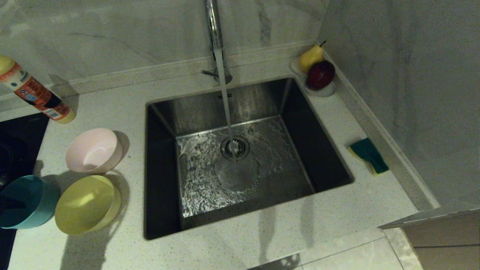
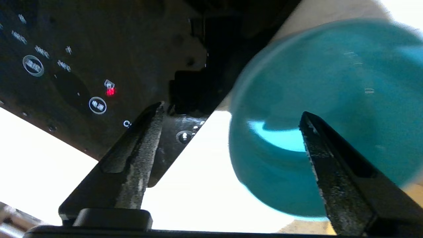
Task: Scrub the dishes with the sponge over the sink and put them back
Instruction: Pick up a bowl and the sponge
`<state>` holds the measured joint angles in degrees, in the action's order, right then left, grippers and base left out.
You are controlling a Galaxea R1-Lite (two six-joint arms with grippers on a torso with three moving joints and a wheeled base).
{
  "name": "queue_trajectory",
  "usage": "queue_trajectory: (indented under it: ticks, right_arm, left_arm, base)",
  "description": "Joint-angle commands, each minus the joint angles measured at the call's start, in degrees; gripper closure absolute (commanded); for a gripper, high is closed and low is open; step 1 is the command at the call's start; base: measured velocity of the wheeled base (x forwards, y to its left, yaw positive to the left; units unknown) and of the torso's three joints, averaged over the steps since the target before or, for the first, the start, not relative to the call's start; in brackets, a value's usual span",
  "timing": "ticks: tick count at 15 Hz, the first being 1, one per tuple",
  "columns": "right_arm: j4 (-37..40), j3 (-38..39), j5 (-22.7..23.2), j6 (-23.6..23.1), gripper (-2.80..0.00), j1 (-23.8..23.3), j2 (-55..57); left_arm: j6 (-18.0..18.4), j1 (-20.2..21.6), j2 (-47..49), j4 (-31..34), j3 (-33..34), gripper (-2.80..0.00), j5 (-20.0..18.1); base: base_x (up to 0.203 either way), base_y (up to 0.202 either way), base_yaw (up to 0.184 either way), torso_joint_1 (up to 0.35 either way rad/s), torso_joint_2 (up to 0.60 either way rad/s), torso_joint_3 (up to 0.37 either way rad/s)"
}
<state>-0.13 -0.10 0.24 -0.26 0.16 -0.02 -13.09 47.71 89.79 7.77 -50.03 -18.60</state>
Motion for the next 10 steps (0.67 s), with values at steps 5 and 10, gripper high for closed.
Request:
queue_trajectory:
  ticks: [5, 10]
  right_arm:
    - [0.0, 0.0, 0.0, 0.0, 0.0, 0.0, 0.0]
    - [0.0, 0.0, 0.0, -0.1, 0.0, 0.0, 0.0]
  left_arm:
    - [0.0, 0.6, 3.1, -0.5, 1.7, -2.8, -0.3]
    - [0.0, 0.6, 3.8, -0.8, 1.6, -2.8, -0.2]
  base:
    - [0.0, 0.0, 0.0, 0.0, 0.0, 0.0]
    - [0.0, 0.0, 0.0, 0.0, 0.0, 0.0]
